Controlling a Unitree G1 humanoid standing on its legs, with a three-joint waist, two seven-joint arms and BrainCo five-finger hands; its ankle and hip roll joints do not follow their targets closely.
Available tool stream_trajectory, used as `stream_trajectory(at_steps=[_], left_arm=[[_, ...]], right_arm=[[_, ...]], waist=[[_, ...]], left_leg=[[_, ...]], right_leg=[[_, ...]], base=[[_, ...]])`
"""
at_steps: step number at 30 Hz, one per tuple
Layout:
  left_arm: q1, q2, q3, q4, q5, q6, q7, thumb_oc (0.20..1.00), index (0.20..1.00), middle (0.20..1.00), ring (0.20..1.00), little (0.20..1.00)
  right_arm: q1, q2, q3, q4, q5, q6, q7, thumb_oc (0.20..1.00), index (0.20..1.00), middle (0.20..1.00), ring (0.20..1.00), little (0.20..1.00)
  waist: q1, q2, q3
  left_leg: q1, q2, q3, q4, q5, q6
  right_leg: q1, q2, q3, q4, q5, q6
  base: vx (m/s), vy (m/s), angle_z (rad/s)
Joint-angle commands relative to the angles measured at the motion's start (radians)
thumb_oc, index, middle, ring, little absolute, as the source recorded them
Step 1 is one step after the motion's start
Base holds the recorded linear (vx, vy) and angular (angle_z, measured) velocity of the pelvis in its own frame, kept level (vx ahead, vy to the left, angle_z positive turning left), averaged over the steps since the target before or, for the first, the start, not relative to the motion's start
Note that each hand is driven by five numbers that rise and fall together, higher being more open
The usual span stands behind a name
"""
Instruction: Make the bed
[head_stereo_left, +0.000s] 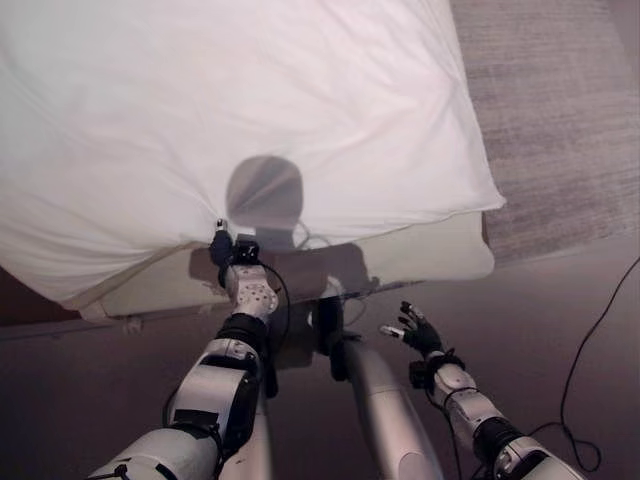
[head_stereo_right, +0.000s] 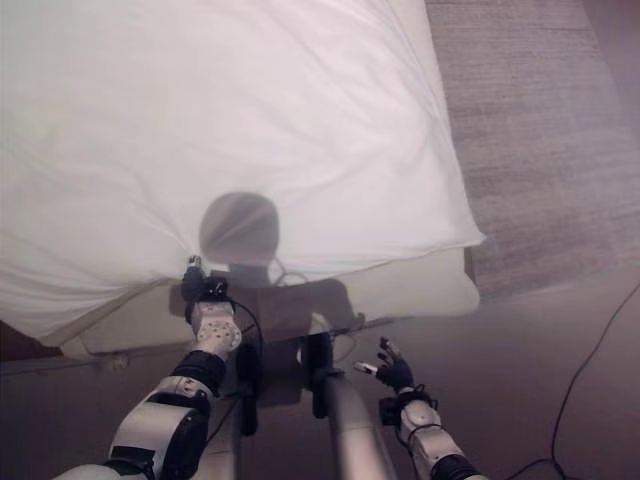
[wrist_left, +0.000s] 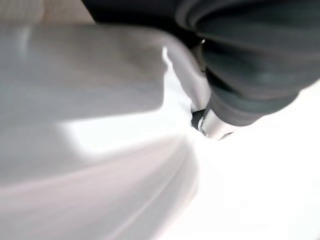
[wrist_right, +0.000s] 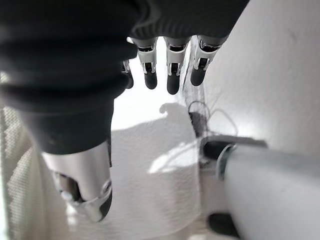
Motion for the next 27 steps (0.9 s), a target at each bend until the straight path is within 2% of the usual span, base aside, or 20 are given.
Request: stream_trajectory(at_steps=[1,2,3,4,5,6,7,9,11,13,20,23,24,25,27], left_arm=[[-0.050,-0.054,-0.082,-0.127,0.009,-0.034,-0.082,0.200,0.200,0.200,0.200,0.200],[-0.005,-0.069,-0.123,-0.226,-0.005,-0.026,-0.112,0.200,0.200,0.200,0.200,0.200],[-0.002,-0.069,-0.125,-0.230,-0.003,-0.026,-0.109,0.200,0.200,0.200,0.200,0.200],[0.031,-0.079,-0.167,-0.315,-0.022,-0.020,-0.140,0.200,0.200,0.200,0.200,0.200],[0.034,-0.079,-0.170,-0.319,-0.020,-0.020,-0.138,0.200,0.200,0.200,0.200,0.200],[0.061,-0.080,-0.210,-0.401,-0.024,-0.015,-0.156,0.200,0.200,0.200,0.200,0.200],[0.061,-0.080,-0.211,-0.402,-0.023,-0.015,-0.155,0.200,0.200,0.200,0.200,0.200],[0.098,-0.081,-0.260,-0.513,-0.037,-0.019,-0.178,0.200,0.200,0.200,0.200,0.200],[0.099,-0.081,-0.261,-0.514,-0.036,-0.019,-0.177,0.200,0.200,0.200,0.200,0.200],[0.119,-0.058,-0.297,-0.637,-0.008,-0.031,-0.172,0.200,0.200,0.200,0.200,0.200],[0.120,-0.032,-0.307,-0.777,0.054,-0.061,-0.145,0.200,0.200,0.200,0.200,0.200],[0.116,-0.033,-0.299,-0.786,0.075,-0.080,-0.118,0.200,0.200,0.200,0.200,0.200],[0.104,-0.025,-0.276,-0.791,0.105,-0.099,-0.078,0.200,0.200,0.200,0.200,0.200],[0.104,-0.026,-0.277,-0.792,0.108,-0.099,-0.075,0.200,0.200,0.200,0.200,0.200],[0.104,-0.001,-0.209,-0.794,0.162,-0.129,-0.017,0.200,0.200,0.200,0.200,0.200]], right_arm=[[0.018,-0.003,0.010,-0.072,0.156,-0.046,0.038,1.000,1.000,1.000,1.000,1.000],[-0.015,0.019,0.026,-0.062,0.231,-0.040,0.055,1.000,1.000,1.000,1.000,1.000],[-0.015,0.020,0.026,-0.062,0.232,-0.041,0.056,1.000,1.000,1.000,1.000,1.000],[-0.063,0.046,0.042,-0.042,0.328,-0.036,0.073,1.000,1.000,1.000,1.000,1.000],[-0.065,0.047,0.040,-0.039,0.331,-0.037,0.076,1.000,1.000,1.000,1.000,1.000],[-0.110,0.070,0.046,-0.024,0.416,-0.032,0.094,1.000,1.000,1.000,1.000,1.000],[-0.110,0.071,0.045,-0.024,0.416,-0.032,0.094,1.000,1.000,1.000,1.000,1.000],[-0.166,0.103,0.055,-0.007,0.535,-0.032,0.111,1.000,1.000,1.000,1.000,1.000],[-0.166,0.103,0.055,-0.006,0.536,-0.032,0.112,1.000,1.000,1.000,1.000,1.000],[-0.226,0.130,0.053,-0.018,0.655,-0.038,0.125,1.000,1.000,1.000,1.000,1.000],[-0.278,0.168,0.034,-0.051,0.818,-0.041,0.157,1.000,1.000,1.000,1.000,1.000],[-0.276,0.175,0.010,-0.078,0.867,-0.065,0.160,1.000,1.000,1.000,1.000,1.000],[-0.282,0.177,-0.043,-0.119,0.915,-0.104,0.153,1.000,1.000,1.000,1.000,1.000],[-0.282,0.177,-0.044,-0.120,0.915,-0.105,0.152,1.000,1.000,1.000,1.000,1.000],[-0.281,0.159,-0.143,-0.191,0.948,-0.195,0.137,1.000,1.000,1.000,1.000,1.000]], waist=[[0.003,0.036,-0.022],[0.021,0.049,-0.002],[0.022,0.049,-0.002],[0.039,0.063,0.015],[0.040,0.062,0.017],[0.055,0.075,0.032],[0.055,0.075,0.033],[0.077,0.094,0.046],[0.077,0.094,0.046],[0.101,0.115,0.046],[0.132,0.135,0.046],[0.134,0.139,0.046],[0.136,0.144,0.046],[0.136,0.144,0.046],[0.132,0.150,0.046]], left_leg=[[-0.038,-0.026,0.001,0.011,0.005,-0.014],[-0.025,-0.030,-0.001,0.004,0.004,-0.012],[-0.024,-0.030,-0.001,0.003,0.005,-0.012],[-0.015,-0.036,-0.006,-0.006,0.008,-0.008],[-0.012,-0.036,-0.006,-0.007,0.009,-0.008],[-0.003,-0.041,-0.009,-0.014,0.013,-0.007],[-0.003,-0.041,-0.009,-0.014,0.013,-0.007],[0.010,-0.052,-0.019,-0.027,0.018,-0.005],[0.010,-0.052,-0.020,-0.027,0.018,-0.005],[0.016,-0.063,-0.030,-0.042,0.024,-0.003],[0.025,-0.078,-0.048,-0.048,0.026,-0.001],[0.028,-0.080,-0.051,-0.051,0.027,0.000],[0.029,-0.082,-0.055,-0.049,0.026,-0.001],[0.028,-0.082,-0.055,-0.049,0.026,-0.001],[0.030,-0.084,-0.058,-0.044,0.022,0.001]], right_leg=[[0.013,-0.049,0.000,-0.113,0.098,0.126],[0.027,-0.051,-0.006,-0.119,0.097,0.127],[0.029,-0.051,-0.007,-0.120,0.097,0.127],[0.039,-0.054,-0.011,-0.125,0.100,0.127],[0.043,-0.054,-0.011,-0.126,0.100,0.127],[0.054,-0.059,-0.016,-0.127,0.100,0.126],[0.055,-0.059,-0.016,-0.128,0.100,0.126],[0.069,-0.065,-0.028,-0.128,0.096,0.124],[0.070,-0.065,-0.029,-0.128,0.096,0.124],[0.076,-0.077,-0.043,-0.134,0.097,0.126],[0.088,-0.092,-0.068,-0.120,0.080,0.123],[0.092,-0.097,-0.075,-0.118,0.076,0.124],[0.094,-0.100,-0.080,-0.116,0.072,0.123],[0.094,-0.100,-0.081,-0.116,0.072,0.123],[0.096,-0.103,-0.083,-0.110,0.066,0.122]], base=[[-0.01,-0.008,0.16],[0.00,-0.008,0.16],[-0.01,-0.014,0.08],[-0.01,-0.006,0.07],[-0.02,-0.007,0.15],[-0.01,-0.001,0.21],[-0.01,-0.016,0.25],[0.01,-0.024,0.16],[0.00,-0.010,0.09],[0.01,-0.007,0.12],[0.01,-0.008,0.15],[0.01,-0.006,0.13],[0.01,-0.004,0.05],[0.03,0.003,0.06],[0.02,0.023,0.05]])
